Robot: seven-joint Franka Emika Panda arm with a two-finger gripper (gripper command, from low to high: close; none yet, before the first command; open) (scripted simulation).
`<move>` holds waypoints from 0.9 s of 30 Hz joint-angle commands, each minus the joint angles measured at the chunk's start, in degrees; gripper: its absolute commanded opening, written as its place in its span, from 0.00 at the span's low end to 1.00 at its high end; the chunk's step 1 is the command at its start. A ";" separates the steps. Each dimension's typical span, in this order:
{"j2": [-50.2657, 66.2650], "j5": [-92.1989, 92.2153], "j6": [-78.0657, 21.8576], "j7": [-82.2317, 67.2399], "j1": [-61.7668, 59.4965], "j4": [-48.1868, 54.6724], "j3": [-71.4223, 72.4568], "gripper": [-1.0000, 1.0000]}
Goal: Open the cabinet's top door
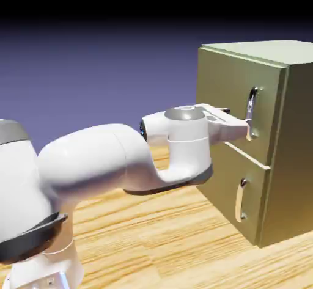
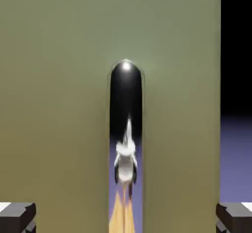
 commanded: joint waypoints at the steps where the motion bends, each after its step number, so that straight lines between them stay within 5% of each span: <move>1: 0.39 -0.22 -0.18 0.04 1.94 1.62 -0.92 0.50; 4: 1.53 -0.88 -0.70 0.15 7.56 6.34 -3.61 0.50; 5: 1.53 -0.88 -0.70 0.15 7.56 6.34 -3.61 0.00; 14: 13.79 -0.27 -5.77 15.10 -5.32 -2.03 6.13 0.00; 27: 14.41 20.98 -20.28 15.16 -27.91 -20.37 32.87 0.00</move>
